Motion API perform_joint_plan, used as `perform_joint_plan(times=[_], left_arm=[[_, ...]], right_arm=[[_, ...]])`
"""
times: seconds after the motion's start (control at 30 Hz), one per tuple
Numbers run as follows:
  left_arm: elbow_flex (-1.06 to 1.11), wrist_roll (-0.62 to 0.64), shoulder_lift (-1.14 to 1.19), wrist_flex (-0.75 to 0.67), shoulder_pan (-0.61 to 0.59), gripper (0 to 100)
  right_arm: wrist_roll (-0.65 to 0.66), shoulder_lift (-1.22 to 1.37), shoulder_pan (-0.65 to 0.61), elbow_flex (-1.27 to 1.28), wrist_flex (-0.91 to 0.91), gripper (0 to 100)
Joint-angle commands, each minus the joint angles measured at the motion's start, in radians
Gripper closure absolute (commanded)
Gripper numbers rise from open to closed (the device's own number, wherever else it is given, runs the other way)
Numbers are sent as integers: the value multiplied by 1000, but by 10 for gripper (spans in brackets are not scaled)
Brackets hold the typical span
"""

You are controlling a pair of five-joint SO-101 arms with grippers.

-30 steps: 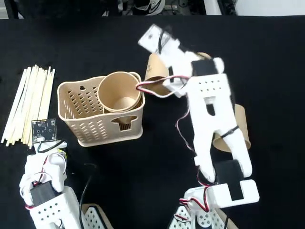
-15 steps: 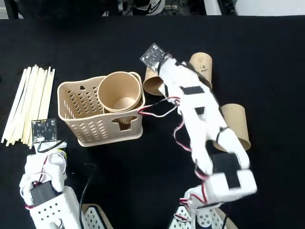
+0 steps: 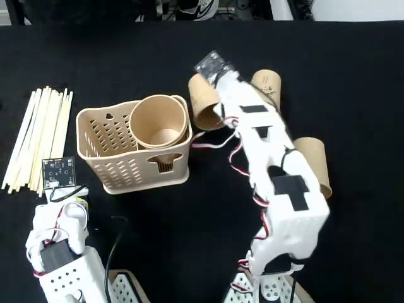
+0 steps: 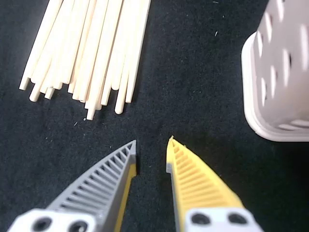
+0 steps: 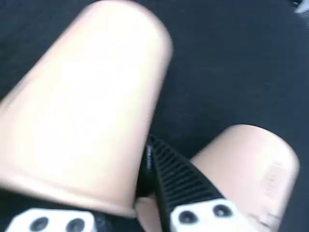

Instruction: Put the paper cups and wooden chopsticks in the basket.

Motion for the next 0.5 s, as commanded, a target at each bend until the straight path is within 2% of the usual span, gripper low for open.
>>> perform_joint_plan(times=[0.0, 0.13, 0.2, 0.37, 0.47], left_arm=[[19, -6, -3, -14, 10, 887], [19, -6, -3, -14, 10, 887], [19, -6, -3, -12, 10, 887], [19, -6, -3, -12, 10, 887], [19, -6, -3, -11, 10, 887]], right_arm=[[-29, -128, 18, 21, -17, 986], [-49, -248, 17, 74, 5, 986], [-87, -321, 25, 71, 72, 986], [-150, -493, 26, -22, 353, 986], [-199, -581, 14, -150, 591, 986]])
